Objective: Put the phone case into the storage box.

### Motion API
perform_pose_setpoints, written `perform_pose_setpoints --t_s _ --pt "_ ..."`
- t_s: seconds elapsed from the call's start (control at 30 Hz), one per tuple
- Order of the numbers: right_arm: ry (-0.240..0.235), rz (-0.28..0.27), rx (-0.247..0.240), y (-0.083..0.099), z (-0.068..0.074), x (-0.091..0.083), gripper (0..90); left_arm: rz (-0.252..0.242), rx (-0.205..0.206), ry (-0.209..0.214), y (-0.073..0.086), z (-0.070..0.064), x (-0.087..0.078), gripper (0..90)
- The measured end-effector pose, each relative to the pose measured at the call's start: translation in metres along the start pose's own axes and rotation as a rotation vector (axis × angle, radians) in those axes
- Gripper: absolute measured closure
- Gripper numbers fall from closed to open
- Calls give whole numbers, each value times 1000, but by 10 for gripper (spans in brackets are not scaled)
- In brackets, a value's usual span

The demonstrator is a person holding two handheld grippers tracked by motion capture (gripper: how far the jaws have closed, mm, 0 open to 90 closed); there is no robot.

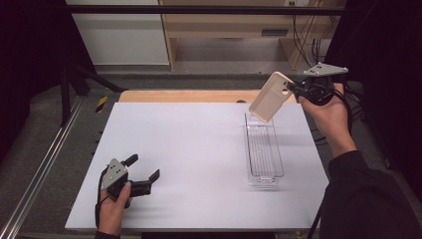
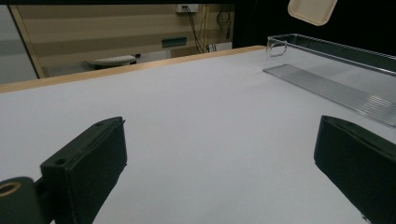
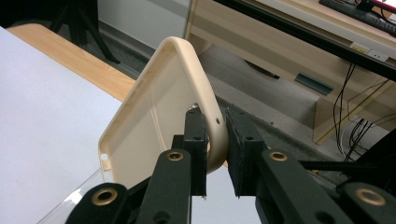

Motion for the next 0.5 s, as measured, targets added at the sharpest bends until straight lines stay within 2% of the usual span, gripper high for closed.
perform_pose_setpoints --t_s 0.5 --pt "9 64 -32 10 3 18 791 9 27 13 0 -6 4 25"
Point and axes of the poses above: each handheld gripper's, and its own axes: x roughly forward along the jaws, y roughly out of its underside, z roughly to its left, the point moved 5 cm from there along x, roughly forward along the jaws, and after that the axes turned 1 degree about -x, right-handed, at the moved point
